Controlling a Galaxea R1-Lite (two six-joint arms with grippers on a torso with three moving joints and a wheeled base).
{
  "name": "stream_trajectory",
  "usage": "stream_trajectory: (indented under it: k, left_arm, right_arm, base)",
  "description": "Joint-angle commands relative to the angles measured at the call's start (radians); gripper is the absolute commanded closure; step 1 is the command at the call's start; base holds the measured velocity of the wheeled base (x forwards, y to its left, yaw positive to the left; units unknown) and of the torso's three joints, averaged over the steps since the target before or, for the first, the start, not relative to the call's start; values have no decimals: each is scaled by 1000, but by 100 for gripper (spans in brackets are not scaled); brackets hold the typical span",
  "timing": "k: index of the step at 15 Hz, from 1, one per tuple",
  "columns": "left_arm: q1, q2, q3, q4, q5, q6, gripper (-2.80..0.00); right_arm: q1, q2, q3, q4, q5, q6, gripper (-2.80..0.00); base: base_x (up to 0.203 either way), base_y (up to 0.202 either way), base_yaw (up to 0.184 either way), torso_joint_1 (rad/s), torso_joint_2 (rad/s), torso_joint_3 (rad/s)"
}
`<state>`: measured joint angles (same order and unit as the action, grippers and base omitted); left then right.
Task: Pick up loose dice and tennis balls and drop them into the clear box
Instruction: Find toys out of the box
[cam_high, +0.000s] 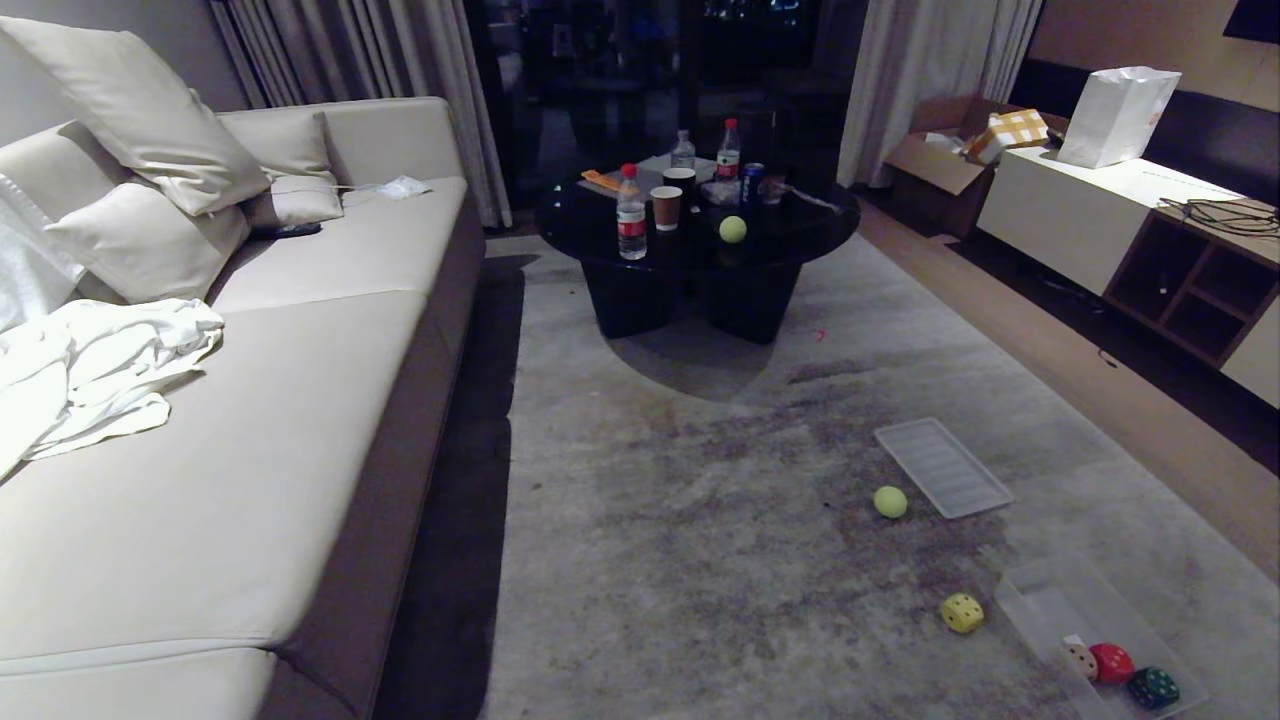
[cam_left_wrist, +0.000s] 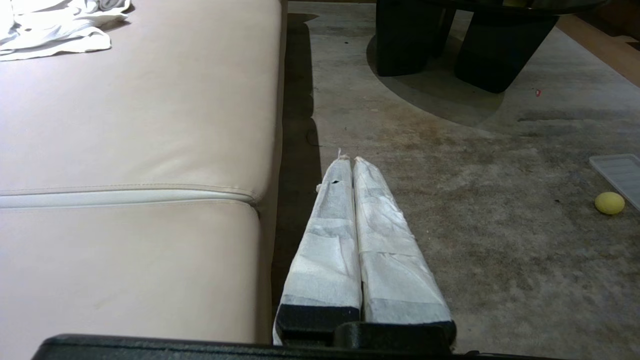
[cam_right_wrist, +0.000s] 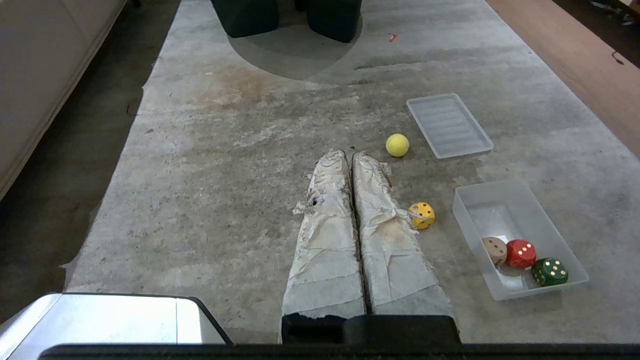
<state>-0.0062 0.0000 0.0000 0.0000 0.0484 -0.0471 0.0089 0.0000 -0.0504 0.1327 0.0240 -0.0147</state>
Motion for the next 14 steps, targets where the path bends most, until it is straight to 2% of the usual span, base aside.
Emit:
stream_trajectory:
  k: [1, 14]
  left_arm:
    - [0, 2, 2, 0, 1, 0, 0]
    - [0, 2, 2, 0, 1, 0, 0]
  right_arm:
    - [0, 2, 0, 1, 1, -1, 0]
    - [1, 2, 0, 1, 1, -2, 0]
  base:
    - [0, 0, 0, 0, 0, 0]
    - [0, 0, 0, 0, 0, 0]
